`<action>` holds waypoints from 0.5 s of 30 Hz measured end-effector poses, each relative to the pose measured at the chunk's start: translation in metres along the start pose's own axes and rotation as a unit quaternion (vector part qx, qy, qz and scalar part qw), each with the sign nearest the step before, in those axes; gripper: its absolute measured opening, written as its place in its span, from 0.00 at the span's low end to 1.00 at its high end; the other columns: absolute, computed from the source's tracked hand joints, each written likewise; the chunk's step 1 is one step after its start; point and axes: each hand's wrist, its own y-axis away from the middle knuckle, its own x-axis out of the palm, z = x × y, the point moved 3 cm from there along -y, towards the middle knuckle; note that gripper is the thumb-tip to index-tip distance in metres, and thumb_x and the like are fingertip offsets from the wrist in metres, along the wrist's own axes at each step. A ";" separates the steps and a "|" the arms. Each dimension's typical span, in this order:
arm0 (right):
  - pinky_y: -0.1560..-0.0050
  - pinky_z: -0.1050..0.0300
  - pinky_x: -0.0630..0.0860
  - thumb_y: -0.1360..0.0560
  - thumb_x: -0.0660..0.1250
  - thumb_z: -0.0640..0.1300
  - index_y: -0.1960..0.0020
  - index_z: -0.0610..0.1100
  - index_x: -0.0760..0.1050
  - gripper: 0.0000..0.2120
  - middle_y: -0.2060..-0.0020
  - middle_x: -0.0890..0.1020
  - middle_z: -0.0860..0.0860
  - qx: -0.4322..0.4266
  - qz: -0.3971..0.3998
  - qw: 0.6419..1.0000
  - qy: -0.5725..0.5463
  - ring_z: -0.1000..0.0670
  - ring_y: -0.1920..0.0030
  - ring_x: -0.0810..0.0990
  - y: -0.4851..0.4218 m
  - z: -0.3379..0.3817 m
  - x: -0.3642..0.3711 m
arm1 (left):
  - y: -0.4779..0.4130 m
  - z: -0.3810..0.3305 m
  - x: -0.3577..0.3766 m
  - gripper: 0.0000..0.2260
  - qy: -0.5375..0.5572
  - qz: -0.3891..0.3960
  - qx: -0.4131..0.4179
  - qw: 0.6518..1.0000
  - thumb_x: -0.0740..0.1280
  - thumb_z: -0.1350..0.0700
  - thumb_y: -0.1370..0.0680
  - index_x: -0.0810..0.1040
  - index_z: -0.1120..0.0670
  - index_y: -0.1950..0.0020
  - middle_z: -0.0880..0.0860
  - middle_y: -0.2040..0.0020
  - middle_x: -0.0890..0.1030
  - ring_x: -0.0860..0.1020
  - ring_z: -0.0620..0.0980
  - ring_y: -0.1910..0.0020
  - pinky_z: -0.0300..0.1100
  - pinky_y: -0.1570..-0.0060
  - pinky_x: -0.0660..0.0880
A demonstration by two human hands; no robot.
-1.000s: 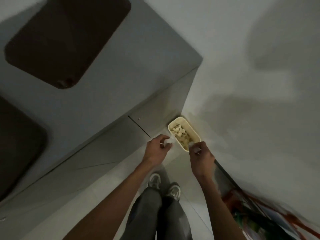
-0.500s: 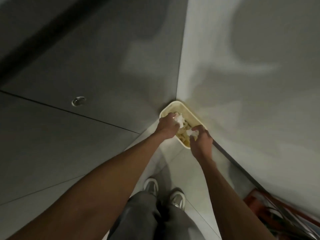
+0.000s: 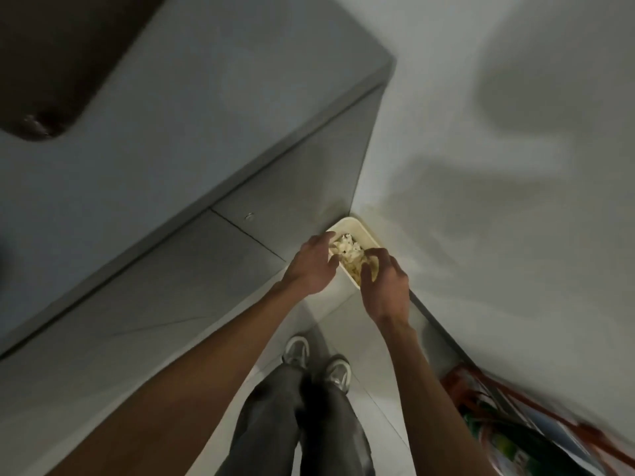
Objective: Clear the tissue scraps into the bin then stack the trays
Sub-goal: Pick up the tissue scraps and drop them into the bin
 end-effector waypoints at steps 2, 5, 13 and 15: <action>0.44 0.42 0.85 0.16 0.64 0.53 0.30 0.54 0.73 0.15 0.32 0.81 0.46 -0.016 0.007 1.000 0.007 0.41 0.42 0.84 0.026 0.037 -0.030 | 0.045 -0.006 -0.032 0.24 0.010 -0.018 -0.004 1.000 0.63 0.51 0.16 0.63 0.49 0.20 0.55 0.27 0.73 0.70 0.57 0.27 0.51 0.29 0.69; 0.41 0.44 0.83 0.16 0.64 0.52 0.28 0.54 0.73 0.17 0.31 0.80 0.47 -0.042 0.005 0.999 0.008 0.42 0.39 0.83 0.068 0.094 -0.074 | 0.112 -0.012 -0.078 0.23 0.022 -0.049 -0.009 0.999 0.63 0.51 0.16 0.63 0.49 0.21 0.54 0.28 0.73 0.72 0.55 0.28 0.51 0.30 0.71; 0.35 0.49 0.76 0.15 0.63 0.53 0.26 0.49 0.73 0.19 0.30 0.79 0.48 -0.168 0.033 0.985 -0.030 0.44 0.32 0.78 0.197 0.212 -0.138 | 0.296 0.002 -0.178 0.22 0.097 -0.154 -0.029 0.983 0.62 0.49 0.15 0.64 0.47 0.21 0.53 0.26 0.73 0.75 0.57 0.31 0.52 0.31 0.73; 0.34 0.51 0.74 0.14 0.61 0.55 0.26 0.51 0.73 0.19 0.30 0.79 0.50 -0.191 0.055 0.980 -0.022 0.46 0.31 0.77 0.228 0.238 -0.138 | 0.339 0.019 -0.196 0.21 0.121 -0.189 -0.042 0.974 0.63 0.51 0.16 0.67 0.47 0.22 0.52 0.27 0.74 0.76 0.57 0.32 0.48 0.33 0.72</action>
